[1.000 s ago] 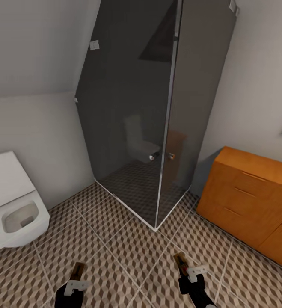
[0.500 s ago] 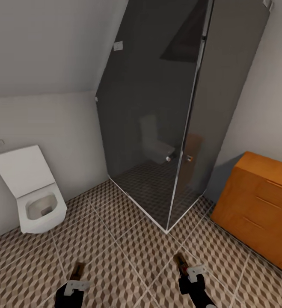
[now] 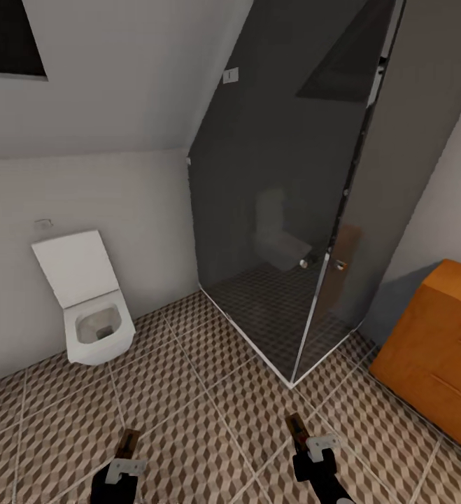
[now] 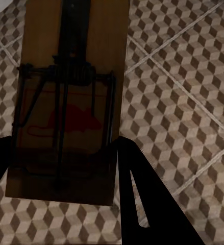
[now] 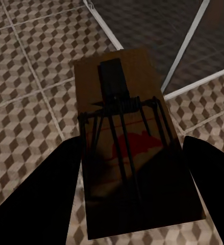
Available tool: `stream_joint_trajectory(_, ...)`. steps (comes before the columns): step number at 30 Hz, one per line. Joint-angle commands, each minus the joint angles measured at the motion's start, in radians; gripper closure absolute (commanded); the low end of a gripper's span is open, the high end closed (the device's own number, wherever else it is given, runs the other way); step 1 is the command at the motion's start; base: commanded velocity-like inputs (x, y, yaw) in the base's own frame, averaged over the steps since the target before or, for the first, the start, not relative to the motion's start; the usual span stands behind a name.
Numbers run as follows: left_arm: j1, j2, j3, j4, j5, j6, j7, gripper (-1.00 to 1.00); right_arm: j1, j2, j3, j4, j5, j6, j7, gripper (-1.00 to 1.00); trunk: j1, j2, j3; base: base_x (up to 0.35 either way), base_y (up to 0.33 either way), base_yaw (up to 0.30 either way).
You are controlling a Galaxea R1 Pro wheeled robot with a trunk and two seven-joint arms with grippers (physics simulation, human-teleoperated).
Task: Take the four mousetraps from the cabinet in the bathroom and place them on the bathroom floor. Make sure all four end up on the same floor surface, and ensure that at least two of them are either under or directly next to the same bathroom sink.
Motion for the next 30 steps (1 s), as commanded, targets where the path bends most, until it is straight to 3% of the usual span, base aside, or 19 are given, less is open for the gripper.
stream_joint_trajectory(1,-0.001,-0.001,-0.008,0.003,0.005,-0.004,-0.002,1.0,-0.001,-0.001,0.008,0.0,-0.004,-0.003,-0.007,1.0,0.001,-0.002,-0.002,0.0,0.0,0.249)
stream_joint_trajectory(30,-0.001,-0.001,-0.008,0.003,0.005,-0.004,-0.005,1.0,-0.001,-0.001,0.008,0.001,-0.004,-0.004,-0.008,1.0,0.001,-0.002,-0.002,0.0,0.0,0.249)
